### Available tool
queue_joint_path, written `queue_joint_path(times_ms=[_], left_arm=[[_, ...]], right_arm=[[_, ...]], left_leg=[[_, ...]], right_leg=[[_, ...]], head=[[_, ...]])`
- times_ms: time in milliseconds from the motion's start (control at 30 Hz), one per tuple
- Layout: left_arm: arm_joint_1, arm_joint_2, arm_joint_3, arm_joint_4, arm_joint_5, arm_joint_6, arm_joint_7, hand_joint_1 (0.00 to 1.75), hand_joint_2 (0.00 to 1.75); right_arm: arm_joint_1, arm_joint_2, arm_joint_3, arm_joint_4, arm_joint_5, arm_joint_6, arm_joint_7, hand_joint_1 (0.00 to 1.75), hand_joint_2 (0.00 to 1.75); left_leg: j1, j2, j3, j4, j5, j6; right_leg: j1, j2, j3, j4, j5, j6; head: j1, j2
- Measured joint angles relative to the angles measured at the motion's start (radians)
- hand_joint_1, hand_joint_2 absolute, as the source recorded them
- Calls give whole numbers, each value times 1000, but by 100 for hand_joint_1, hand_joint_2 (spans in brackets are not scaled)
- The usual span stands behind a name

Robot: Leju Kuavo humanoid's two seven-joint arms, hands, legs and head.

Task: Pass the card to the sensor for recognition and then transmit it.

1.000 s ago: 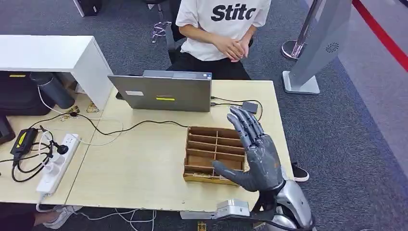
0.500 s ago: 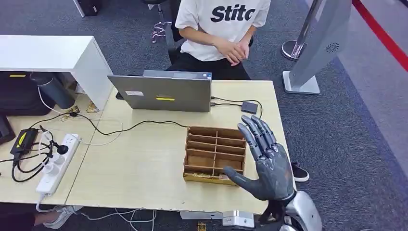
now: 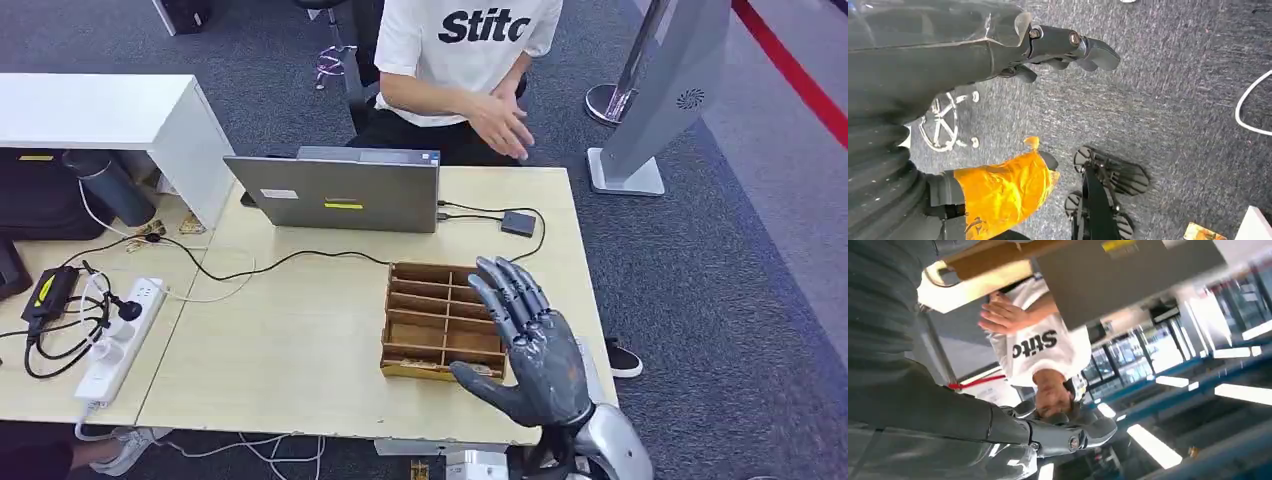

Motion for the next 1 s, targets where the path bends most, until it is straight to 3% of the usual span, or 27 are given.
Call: queue_joint_path(times_ms=[133,367,600,1000], left_arm=[[-1,15,0,2,-10,6,-3,0,175],[0,24,0,4,-12,9,-3,0,175],[-1,30,0,5,-12,11,0,0,175],[-1,33,0,5,-9,11,9,0,175]], right_arm=[[-24,-41,79,73,65,-16,86,0,175],[-43,-79,110,101,62,4,117,0,175],[-61,-101,120,107,44,92,148,0,175],[-95,-122,157,144,68,161,204,0,175]], left_leg=[[0,0,0,0,0,0],[0,0,0,0,0,0],[0,0,0,0,0,0],[0,0,0,0,0,0]], right_leg=[[0,0,0,0,0,0],[0,0,0,0,0,0],[0,0,0,0,0,0],[0,0,0,0,0,0]], head=[[0,0],[0,0],[0,0],[0,0]])
